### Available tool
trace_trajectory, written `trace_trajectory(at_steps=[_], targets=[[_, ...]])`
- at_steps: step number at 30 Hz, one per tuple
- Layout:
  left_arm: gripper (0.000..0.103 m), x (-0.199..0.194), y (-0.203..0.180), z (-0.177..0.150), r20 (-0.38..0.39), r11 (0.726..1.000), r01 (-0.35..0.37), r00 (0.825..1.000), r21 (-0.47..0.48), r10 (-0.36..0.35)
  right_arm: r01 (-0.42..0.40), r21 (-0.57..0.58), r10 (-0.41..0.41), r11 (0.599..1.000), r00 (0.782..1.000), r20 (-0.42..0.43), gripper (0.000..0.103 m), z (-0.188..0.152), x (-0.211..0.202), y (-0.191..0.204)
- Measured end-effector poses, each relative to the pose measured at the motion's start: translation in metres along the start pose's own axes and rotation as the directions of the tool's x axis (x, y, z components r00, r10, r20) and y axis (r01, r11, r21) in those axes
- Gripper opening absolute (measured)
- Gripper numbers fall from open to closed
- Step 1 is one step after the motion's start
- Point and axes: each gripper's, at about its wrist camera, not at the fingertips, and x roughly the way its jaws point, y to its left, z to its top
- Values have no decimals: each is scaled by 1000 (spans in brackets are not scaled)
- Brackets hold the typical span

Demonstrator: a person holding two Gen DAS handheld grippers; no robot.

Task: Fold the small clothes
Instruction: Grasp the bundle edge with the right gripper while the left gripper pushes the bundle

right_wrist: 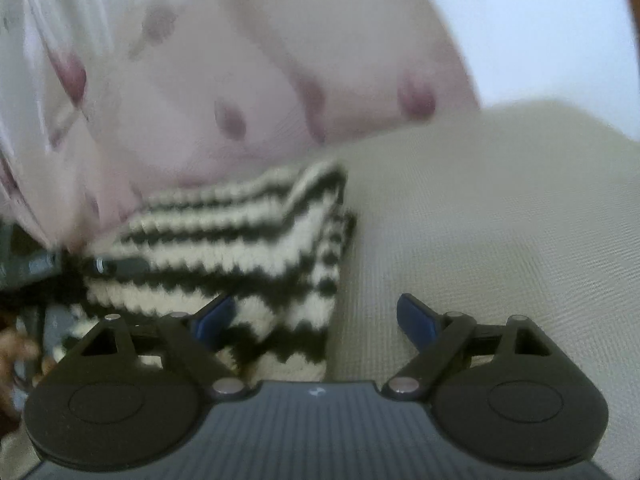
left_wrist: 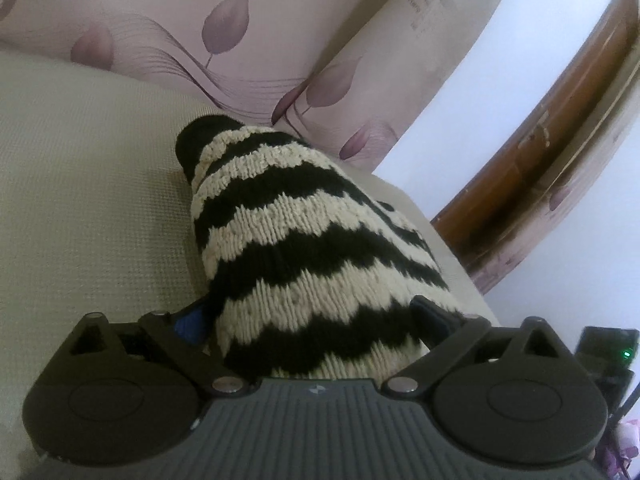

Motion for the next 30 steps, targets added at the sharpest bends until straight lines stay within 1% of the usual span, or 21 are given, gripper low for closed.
trace_trajectory(at_steps=[1,2,3,4,6,8,10,11,12,13,16,18,19,21,23,25,26,27,28,29,30], targets=[[99,-6,-1,-3,4,1000,4,1000,4,-4,-18,-6,18,1000,999,39,88,-2,-13,3],[99,-12,-1,-6,12,1000,7,1000,6,-7,-26,-19,27,999,998,64,80,-4,-24,7],[99,-18,-2,-11,23,1000,11,1000,7,-11,-30,-35,32,999,997,71,66,-7,-34,12],[99,-25,-4,-16,34,1000,13,999,10,-13,-39,-44,42,998,997,59,61,-10,-39,17],[99,-36,-11,-24,66,999,12,998,41,-14,-66,-77,68,995,997,33,60,-14,-43,28],[98,-43,-25,-35,96,992,-23,995,121,11,-61,-143,62,988,998,5,59,-16,-40,42],[95,-40,-38,-45,87,979,-79,994,187,63,-47,-170,38,984,998,-56,36,-15,-27,48],[92,-40,-41,-49,85,973,-100,993,208,84,-24,-158,9,987,995,-97,29,-15,-19,46],[89,-40,-44,-53,91,966,-124,990,227,105,-31,-120,18,992,994,-106,22,-17,-19,43],[89,-41,-46,-56,93,962,-139,988,236,120,-51,-71,44,996,994,-104,17,-16,-22,38],[88,-48,-49,-62,116,964,-144,986,226,120,-89,46,93,995,991,-96,16,-28,-34,21],[87,-55,-60,-64,168,951,-171,977,259,130,-109,110,118,988,989,-88,16,-35,-35,10],[87,-59,-67,-64,192,946,-169,974,276,118,-113,119,123,986,989,-87,16,-33,-35,11],[87,-60,-76,-61,216,938,-151,973,311,85,-124,92,134,988,985,-107,18,-23,-32,18],[87,-53,-84,-58,196,930,-132,978,342,67,-122,59,129,991,983,-134,20,-11,-29,26],[87,-44,-90,-60,177,928,-126,982,350,67,-97,-5,96,995,990,-104,22,6,-31,34],[87,-42,-90,-61,172,928,-125,983,350,67,-100,-21,98,995,991,-89,28,13,-32,35],[87,-41,-88,-63,168,929,-122,984,348,66,-102,-31,99,994,991,-86,38,22,-28,38],[87,-42,-87,-65,163,931,-118,984,345,64,-103,-38,100,994,991,-90,44,31,-18,39],[88,-41,-85,-68,158,933,-115,985,340,63,-96,-40,92,995,991,-96,57,37,-7,38],[89,-41,-83,-70,152,935,-110,987,336,61,-86,-36,82,996,991,-101,60,41,5,36]])
